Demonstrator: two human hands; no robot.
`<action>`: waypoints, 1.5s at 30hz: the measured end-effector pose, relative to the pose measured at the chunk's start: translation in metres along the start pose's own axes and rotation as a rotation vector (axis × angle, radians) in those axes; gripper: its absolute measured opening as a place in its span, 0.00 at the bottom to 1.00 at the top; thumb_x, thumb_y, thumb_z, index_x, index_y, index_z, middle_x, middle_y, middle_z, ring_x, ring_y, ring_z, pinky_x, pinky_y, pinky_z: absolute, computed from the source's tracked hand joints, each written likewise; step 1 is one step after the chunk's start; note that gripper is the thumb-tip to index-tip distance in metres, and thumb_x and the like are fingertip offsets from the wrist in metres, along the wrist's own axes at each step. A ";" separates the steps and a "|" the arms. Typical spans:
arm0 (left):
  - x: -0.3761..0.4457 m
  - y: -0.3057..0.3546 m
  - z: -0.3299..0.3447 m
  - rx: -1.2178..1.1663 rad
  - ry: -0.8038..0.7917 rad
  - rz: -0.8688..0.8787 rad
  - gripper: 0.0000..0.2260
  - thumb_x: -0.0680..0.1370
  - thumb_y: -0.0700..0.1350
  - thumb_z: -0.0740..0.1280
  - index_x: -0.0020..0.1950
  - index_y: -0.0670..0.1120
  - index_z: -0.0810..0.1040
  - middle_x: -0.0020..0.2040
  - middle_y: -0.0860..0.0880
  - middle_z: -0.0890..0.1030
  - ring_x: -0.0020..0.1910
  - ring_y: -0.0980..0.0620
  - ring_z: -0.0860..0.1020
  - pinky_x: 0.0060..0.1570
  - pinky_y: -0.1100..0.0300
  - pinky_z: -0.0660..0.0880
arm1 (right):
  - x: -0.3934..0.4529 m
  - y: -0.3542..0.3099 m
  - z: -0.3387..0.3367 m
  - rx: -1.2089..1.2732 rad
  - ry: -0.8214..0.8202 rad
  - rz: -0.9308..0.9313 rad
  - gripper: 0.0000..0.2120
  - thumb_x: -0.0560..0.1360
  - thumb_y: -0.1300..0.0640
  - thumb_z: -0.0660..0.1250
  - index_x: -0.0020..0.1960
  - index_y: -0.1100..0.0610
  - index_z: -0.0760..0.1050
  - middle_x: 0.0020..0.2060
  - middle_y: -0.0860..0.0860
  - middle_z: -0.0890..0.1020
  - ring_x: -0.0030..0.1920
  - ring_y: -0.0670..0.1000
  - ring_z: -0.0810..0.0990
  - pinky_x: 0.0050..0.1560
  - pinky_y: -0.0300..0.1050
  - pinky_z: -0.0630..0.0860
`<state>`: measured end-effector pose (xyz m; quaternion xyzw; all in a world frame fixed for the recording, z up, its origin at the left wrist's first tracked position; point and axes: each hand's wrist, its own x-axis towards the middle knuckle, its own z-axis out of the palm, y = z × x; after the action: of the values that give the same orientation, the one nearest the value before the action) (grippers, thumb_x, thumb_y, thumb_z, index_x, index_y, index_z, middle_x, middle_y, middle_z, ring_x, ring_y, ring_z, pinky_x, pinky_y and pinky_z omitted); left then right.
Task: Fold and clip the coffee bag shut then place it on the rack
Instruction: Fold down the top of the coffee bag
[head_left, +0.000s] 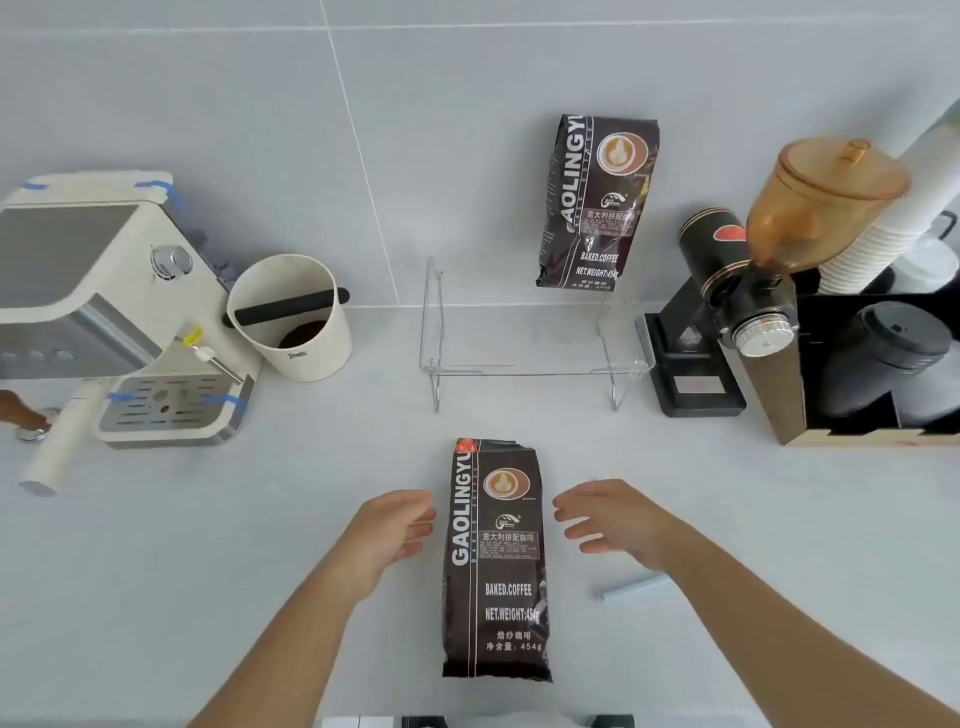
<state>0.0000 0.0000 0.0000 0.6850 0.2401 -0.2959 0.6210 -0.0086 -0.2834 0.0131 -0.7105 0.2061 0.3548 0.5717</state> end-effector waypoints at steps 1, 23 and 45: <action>0.002 -0.002 0.003 -0.021 0.013 0.000 0.05 0.77 0.46 0.67 0.50 0.47 0.79 0.54 0.44 0.82 0.54 0.46 0.81 0.55 0.52 0.76 | 0.002 0.003 0.004 0.020 0.016 0.006 0.09 0.75 0.52 0.68 0.52 0.56 0.80 0.52 0.52 0.84 0.46 0.52 0.81 0.49 0.46 0.78; 0.009 0.007 0.039 -0.079 -0.054 -0.077 0.10 0.78 0.46 0.66 0.54 0.44 0.82 0.47 0.46 0.87 0.35 0.54 0.84 0.33 0.62 0.77 | 0.026 0.005 0.045 0.435 0.100 0.026 0.07 0.77 0.59 0.66 0.52 0.58 0.80 0.45 0.54 0.85 0.42 0.51 0.81 0.46 0.46 0.78; -0.013 0.033 0.047 -0.212 0.051 0.222 0.05 0.76 0.41 0.68 0.42 0.42 0.82 0.37 0.44 0.84 0.34 0.49 0.80 0.36 0.60 0.77 | -0.002 -0.018 0.042 0.126 0.298 -0.309 0.14 0.75 0.56 0.69 0.38 0.64 0.70 0.32 0.56 0.71 0.34 0.52 0.65 0.30 0.44 0.60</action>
<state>0.0088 -0.0501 0.0303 0.6452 0.2086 -0.1808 0.7124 -0.0090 -0.2390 0.0226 -0.7410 0.1990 0.1405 0.6258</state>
